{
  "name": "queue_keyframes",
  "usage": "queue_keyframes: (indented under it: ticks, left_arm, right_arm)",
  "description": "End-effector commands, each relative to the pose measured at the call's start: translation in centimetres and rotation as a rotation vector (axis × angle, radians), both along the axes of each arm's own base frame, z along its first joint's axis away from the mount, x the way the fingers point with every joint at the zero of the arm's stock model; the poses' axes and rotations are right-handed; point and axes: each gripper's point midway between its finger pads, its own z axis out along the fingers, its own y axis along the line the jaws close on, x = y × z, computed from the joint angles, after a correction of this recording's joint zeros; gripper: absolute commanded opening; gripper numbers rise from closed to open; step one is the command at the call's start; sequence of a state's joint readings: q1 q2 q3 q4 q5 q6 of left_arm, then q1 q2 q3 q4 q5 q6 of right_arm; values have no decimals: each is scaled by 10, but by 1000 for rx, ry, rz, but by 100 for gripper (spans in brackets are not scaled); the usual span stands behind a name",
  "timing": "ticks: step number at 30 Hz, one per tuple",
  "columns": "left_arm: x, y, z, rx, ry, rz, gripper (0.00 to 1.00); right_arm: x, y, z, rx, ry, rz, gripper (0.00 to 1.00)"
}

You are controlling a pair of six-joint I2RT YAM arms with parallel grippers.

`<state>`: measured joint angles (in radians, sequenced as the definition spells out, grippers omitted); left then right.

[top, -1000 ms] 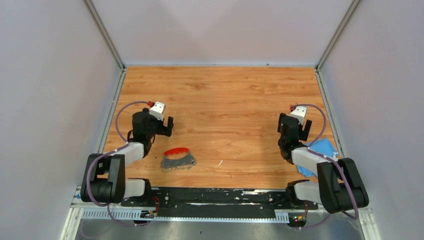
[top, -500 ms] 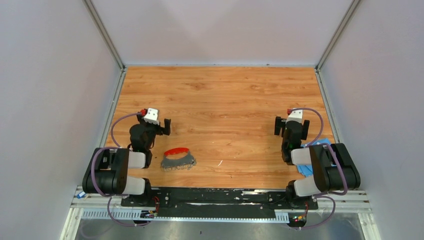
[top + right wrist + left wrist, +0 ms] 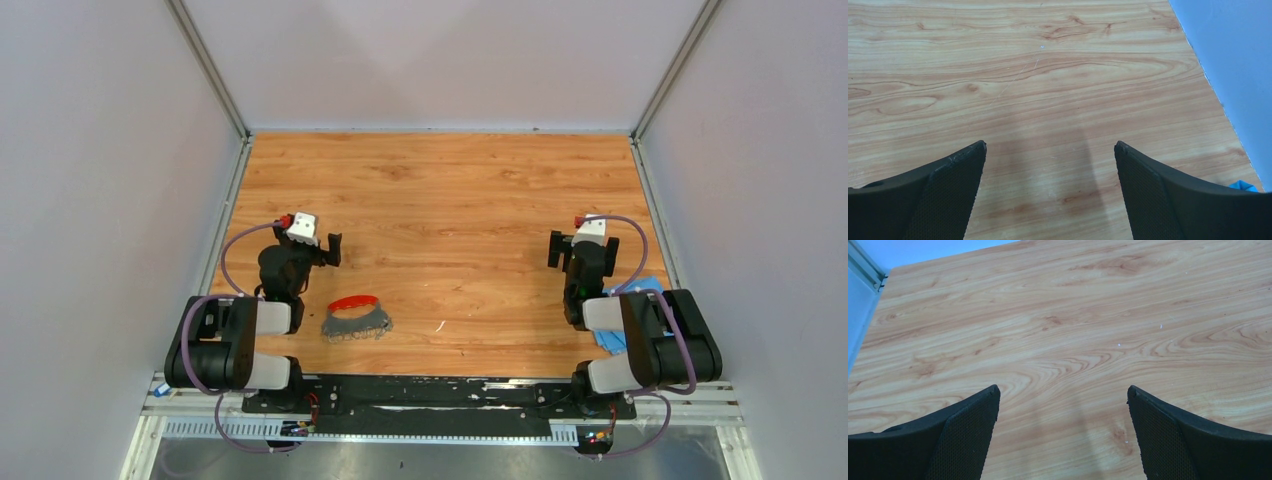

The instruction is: Put the keys on the keyring

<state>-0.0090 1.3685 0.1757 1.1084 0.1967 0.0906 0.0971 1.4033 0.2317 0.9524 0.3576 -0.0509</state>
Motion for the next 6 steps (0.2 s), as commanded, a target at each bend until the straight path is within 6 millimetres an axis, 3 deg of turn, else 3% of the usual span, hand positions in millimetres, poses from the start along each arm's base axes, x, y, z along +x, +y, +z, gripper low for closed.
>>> queue_keyframes:
  ticks: [1, 6]
  left_arm:
    - [0, 3, 0, -1, -4, 15, 100]
    - [1, 3, 1, -1, -5, 15, 100]
  right_arm:
    - [4, -3, 12, -7, -43, -4, 100]
    - [4, -3, 12, -7, -43, -5, 100]
